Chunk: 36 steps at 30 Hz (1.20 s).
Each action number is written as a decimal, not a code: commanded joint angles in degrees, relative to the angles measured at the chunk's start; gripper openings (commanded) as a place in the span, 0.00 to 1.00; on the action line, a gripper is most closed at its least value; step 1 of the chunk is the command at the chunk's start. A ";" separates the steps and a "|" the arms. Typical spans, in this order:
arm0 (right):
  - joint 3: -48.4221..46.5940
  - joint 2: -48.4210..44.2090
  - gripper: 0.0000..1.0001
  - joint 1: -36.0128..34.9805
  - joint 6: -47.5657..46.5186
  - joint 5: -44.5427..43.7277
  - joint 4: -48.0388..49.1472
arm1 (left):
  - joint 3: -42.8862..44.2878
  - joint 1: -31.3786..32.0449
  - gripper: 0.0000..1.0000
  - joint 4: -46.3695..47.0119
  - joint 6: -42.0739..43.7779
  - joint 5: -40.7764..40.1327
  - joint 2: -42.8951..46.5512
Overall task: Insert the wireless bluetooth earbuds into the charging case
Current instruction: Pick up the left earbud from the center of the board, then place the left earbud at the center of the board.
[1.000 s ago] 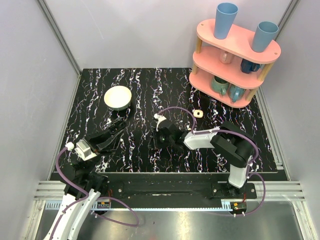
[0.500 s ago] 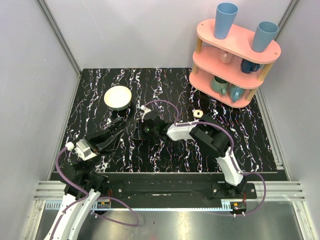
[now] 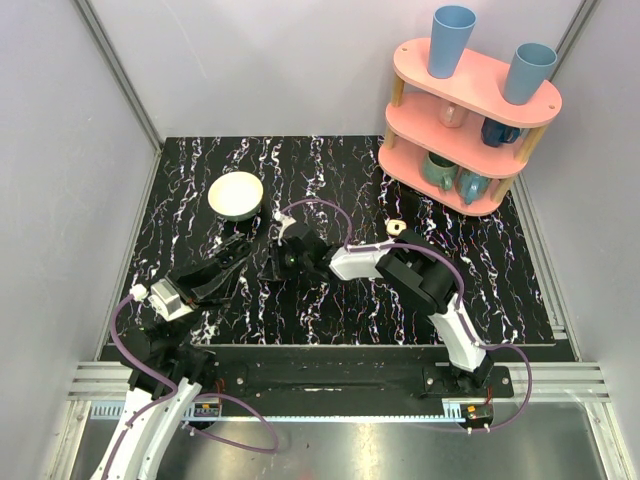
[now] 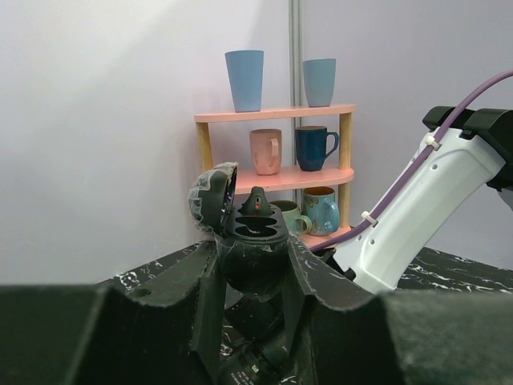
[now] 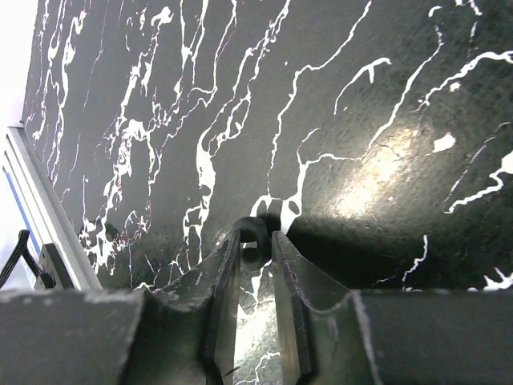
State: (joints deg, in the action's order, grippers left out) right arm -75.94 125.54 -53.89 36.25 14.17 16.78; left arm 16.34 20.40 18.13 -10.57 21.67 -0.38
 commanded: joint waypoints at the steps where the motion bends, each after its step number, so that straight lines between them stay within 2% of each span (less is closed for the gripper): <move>1: -0.35 1.64 0.27 -0.96 -2.50 0.24 -3.07 | 0.45 -0.45 0.00 3.05 -0.68 1.01 4.07; 8: -0.17 0.94 0.21 -0.95 -3.99 -0.29 -2.71 | 0.36 -0.72 0.00 3.31 -1.12 1.01 3.90; 9: 0.26 0.77 0.14 -0.96 -4.17 -0.29 -2.36 | 0.36 -0.63 0.00 3.40 -1.12 1.09 3.90; 10: 0.70 0.33 0.11 -0.96 -4.52 -0.29 -1.06 | 0.36 -0.72 0.00 3.40 -1.12 1.18 3.90; 13: 3.34 -2.21 0.05 -0.96 -5.66 0.50 2.63 | 0.36 -0.80 0.00 3.40 -1.12 1.27 3.99; 15: 6.57 -4.58 0.05 -0.87 -5.84 0.07 4.75 | 0.36 -0.80 0.00 3.32 -1.12 1.27 3.90; 18: 12.10 -12.04 0.00 -0.78 -6.89 -1.34 7.03 | 0.45 -0.80 0.00 3.14 -1.12 1.09 4.16; 21: 20.61 -19.59 0.00 -0.69 -8.30 1.72 12.37 | 0.36 -0.89 0.00 3.23 -1.12 1.09 4.25; 24: 30.02 -28.46 0.00 -0.52 -8.83 9.72 20.80 | 0.36 -0.89 0.00 3.40 -1.21 1.36 4.34; 27: 35.93 -37.86 0.00 -0.43 -7.25 15.69 24.70 | 0.27 -0.98 0.00 3.49 -1.38 1.35 4.43; 31: 36.83 -46.51 0.00 -0.25 -7.07 23.16 21.90 | 0.19 -1.24 0.00 4.02 -1.47 1.53 4.08; 36: 35.70 -52.40 0.00 -0.16 -7.59 25.99 17.00 | 0.19 -1.42 0.00 4.37 -1.74 2.06 3.72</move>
State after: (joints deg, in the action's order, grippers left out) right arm -38.98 76.38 -54.26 29.71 34.94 35.40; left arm 16.34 19.42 19.46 -11.40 22.35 -0.38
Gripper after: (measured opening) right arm 0.084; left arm 0.330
